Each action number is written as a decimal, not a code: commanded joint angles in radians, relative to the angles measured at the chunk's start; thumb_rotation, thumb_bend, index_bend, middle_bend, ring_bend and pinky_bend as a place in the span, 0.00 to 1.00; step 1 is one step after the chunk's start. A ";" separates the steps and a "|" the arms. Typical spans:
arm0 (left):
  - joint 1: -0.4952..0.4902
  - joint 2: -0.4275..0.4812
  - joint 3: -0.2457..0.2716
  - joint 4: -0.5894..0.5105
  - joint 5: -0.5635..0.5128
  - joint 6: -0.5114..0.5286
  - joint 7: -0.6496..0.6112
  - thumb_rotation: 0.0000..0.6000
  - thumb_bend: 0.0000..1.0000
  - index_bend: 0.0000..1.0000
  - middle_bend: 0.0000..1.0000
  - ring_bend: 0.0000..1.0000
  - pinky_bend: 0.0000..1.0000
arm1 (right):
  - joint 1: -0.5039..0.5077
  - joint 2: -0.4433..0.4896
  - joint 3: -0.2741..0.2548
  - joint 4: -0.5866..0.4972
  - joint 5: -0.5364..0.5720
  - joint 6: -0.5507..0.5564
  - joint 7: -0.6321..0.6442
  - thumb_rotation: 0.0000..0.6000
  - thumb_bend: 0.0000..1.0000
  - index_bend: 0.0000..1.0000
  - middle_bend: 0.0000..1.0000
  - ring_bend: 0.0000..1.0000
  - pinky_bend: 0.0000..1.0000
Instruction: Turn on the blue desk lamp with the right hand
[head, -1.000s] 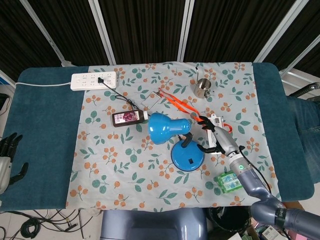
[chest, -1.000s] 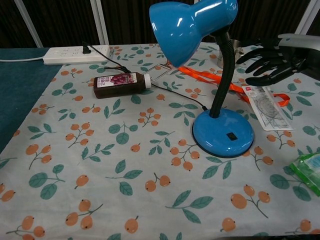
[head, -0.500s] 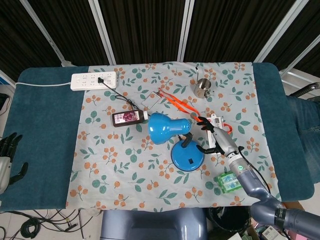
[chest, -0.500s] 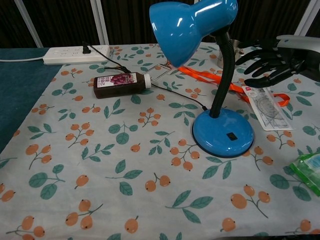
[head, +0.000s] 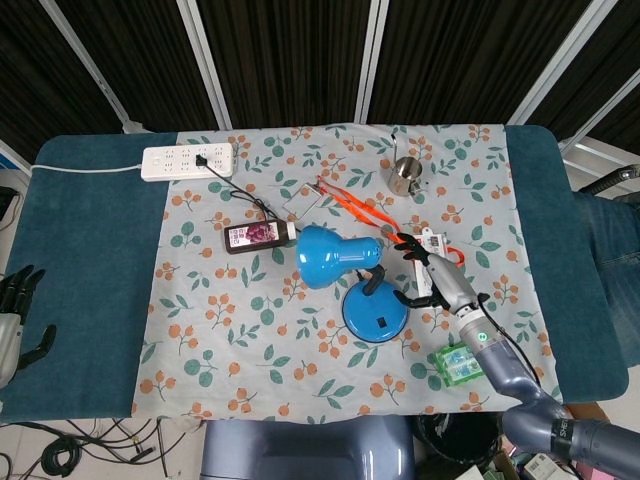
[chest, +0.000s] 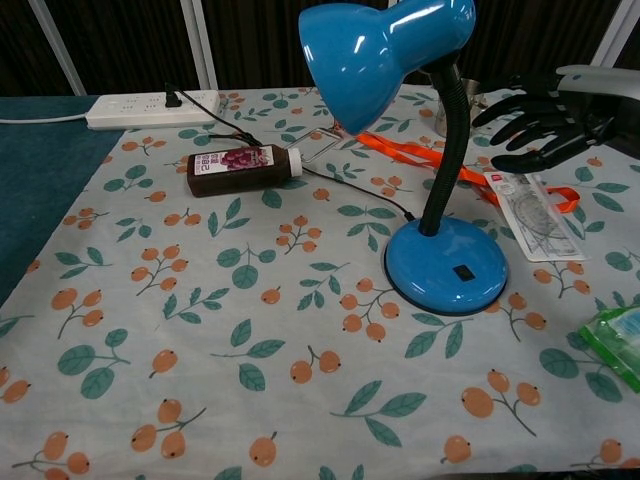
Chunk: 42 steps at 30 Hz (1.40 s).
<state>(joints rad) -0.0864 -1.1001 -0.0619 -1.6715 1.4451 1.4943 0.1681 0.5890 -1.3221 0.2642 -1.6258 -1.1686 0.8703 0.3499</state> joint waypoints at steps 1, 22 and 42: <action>0.000 0.000 0.000 0.000 0.000 0.000 0.000 1.00 0.37 0.07 0.04 0.07 0.00 | -0.003 0.006 -0.002 -0.007 -0.009 0.008 -0.002 1.00 0.22 0.03 0.16 0.22 0.16; 0.000 -0.001 -0.001 -0.003 -0.002 0.000 0.002 1.00 0.37 0.07 0.04 0.07 0.00 | -0.171 0.019 -0.237 -0.023 -0.204 0.237 -0.343 1.00 0.51 0.12 0.60 0.68 0.66; 0.000 0.000 -0.004 -0.004 -0.012 -0.003 -0.001 1.00 0.37 0.07 0.04 0.07 0.00 | -0.214 -0.164 -0.284 -0.003 -0.214 0.284 -0.578 1.00 0.61 0.19 0.70 0.77 0.73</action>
<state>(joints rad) -0.0862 -1.0999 -0.0657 -1.6760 1.4333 1.4915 0.1674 0.3733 -1.4814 -0.0194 -1.6309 -1.3813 1.1570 -0.2243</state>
